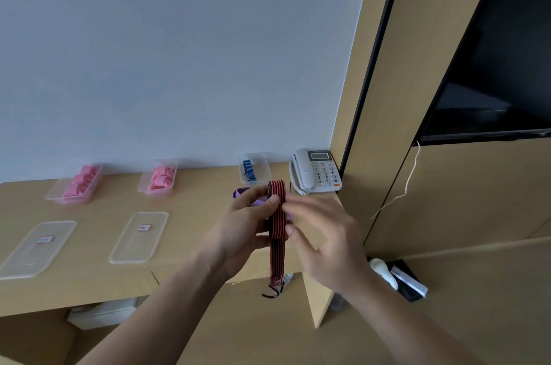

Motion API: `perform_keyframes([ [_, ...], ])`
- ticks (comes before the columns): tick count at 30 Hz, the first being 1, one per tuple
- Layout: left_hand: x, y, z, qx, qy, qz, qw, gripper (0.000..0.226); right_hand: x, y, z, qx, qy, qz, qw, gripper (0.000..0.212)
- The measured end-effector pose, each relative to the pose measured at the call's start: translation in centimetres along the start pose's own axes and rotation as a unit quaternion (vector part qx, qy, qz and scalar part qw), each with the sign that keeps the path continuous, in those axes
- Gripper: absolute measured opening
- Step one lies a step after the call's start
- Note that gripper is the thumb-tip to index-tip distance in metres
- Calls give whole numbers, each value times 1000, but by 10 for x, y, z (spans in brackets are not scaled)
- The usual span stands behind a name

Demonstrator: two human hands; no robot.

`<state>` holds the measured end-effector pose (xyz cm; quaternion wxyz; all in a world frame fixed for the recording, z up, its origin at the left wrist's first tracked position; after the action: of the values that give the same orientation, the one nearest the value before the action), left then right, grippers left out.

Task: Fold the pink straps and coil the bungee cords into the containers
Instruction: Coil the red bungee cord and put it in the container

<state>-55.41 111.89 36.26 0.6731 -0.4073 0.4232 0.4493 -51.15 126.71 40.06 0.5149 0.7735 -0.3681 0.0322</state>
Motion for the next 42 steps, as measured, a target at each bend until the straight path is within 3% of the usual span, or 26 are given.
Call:
perform_keyframes([
  [3, 1, -3, 3, 17, 22, 4, 1000, 25, -16, 12, 0, 70, 95, 167, 979, 55],
  [6, 1, -5, 6, 29, 26, 2, 999, 31, -31, 16, 9, 171, 168, 249, 938, 57],
  [18, 10, -5, 5, 48, 20, -52, 997, 56, -49, 20, 8, 127, 159, 276, 939, 67],
  [27, 23, -5, 4, 54, 32, -124, 990, 51, -50, 27, 4, 66, 132, 222, 964, 66],
  [36, 26, -2, 7, 38, 44, -149, 987, 68, -40, 24, 2, -5, 75, 108, 991, 60],
  [42, 20, 2, 5, 32, -7, -133, 991, 62, -24, 18, -1, -20, 17, 19, 999, 42],
])
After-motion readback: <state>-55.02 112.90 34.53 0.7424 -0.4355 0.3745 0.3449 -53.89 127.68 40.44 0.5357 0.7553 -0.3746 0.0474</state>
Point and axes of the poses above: each hand's wrist, its own y-axis towards the middle knuckle, its own z-axis out of the palm, x = y × z, the point moved 5 cm from there along y, towards the middle knuckle, and after that the axes turned 1 degree about y, right-handed, at the moved point
